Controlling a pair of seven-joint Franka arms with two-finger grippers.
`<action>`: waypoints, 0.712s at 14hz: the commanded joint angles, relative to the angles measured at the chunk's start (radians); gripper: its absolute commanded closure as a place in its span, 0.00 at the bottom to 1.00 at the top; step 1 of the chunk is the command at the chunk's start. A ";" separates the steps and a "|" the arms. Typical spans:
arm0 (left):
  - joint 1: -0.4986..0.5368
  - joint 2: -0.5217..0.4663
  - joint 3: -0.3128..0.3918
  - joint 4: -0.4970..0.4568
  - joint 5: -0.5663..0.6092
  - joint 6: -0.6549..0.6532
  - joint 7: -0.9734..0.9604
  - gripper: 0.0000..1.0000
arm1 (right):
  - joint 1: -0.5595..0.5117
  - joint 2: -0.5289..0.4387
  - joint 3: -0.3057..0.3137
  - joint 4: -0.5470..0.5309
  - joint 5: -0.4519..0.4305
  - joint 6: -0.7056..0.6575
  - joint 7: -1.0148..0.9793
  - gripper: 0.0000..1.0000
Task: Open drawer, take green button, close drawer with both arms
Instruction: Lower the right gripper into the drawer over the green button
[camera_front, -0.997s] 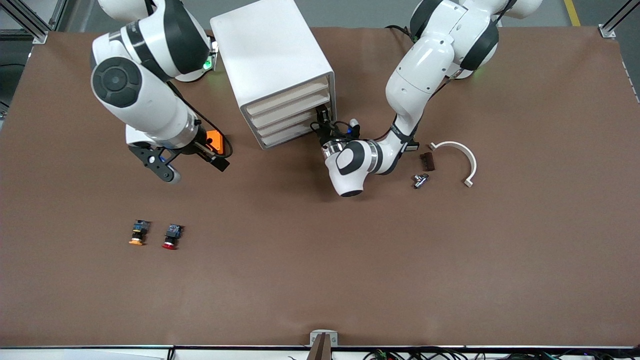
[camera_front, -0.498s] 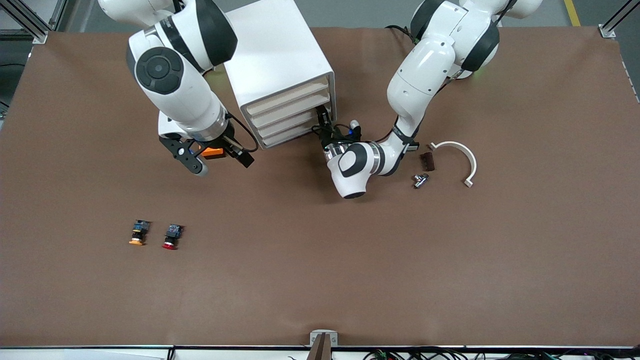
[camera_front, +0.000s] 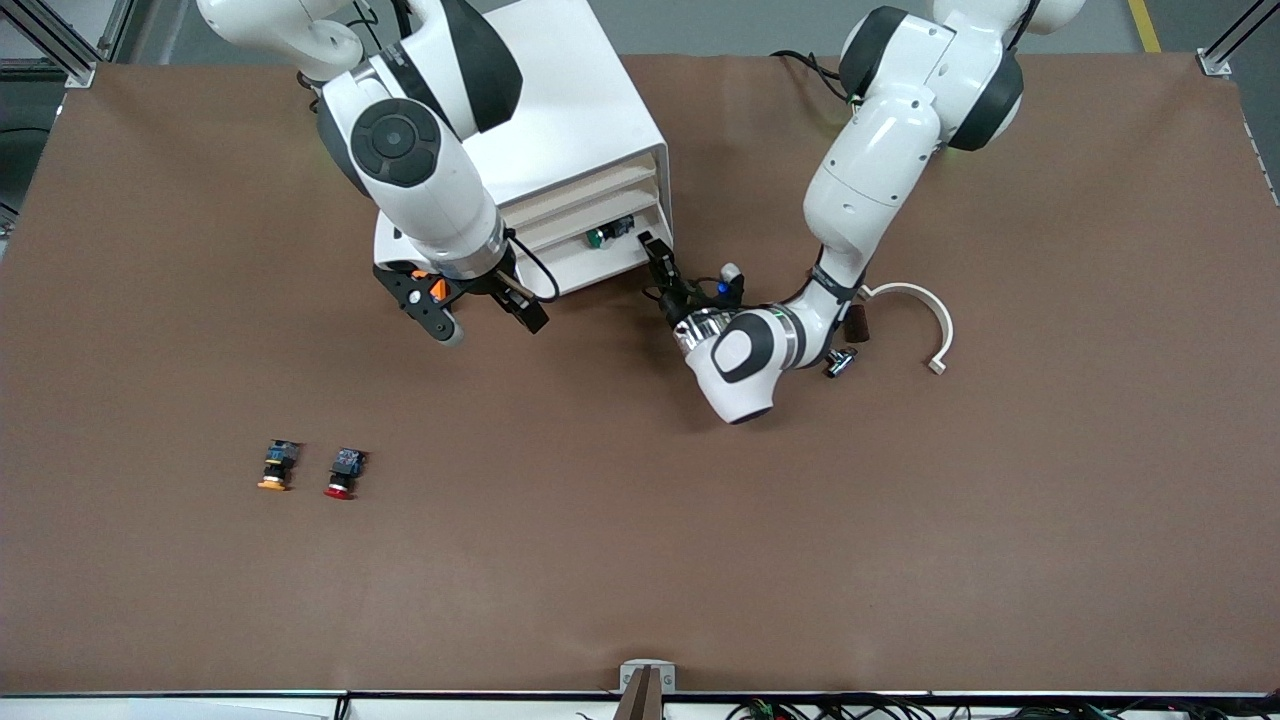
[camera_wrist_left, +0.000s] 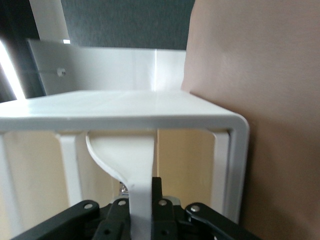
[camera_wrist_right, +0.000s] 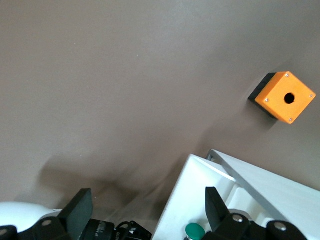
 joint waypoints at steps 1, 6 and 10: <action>0.051 0.012 -0.008 0.019 -0.048 0.043 -0.020 0.92 | 0.057 0.039 -0.009 0.001 -0.005 0.040 0.091 0.00; 0.111 0.011 -0.008 0.021 -0.056 0.062 -0.015 0.90 | 0.161 0.128 -0.009 0.001 -0.006 0.150 0.191 0.00; 0.143 0.011 -0.008 0.024 -0.056 0.073 -0.014 0.88 | 0.193 0.163 -0.009 0.001 -0.006 0.170 0.193 0.00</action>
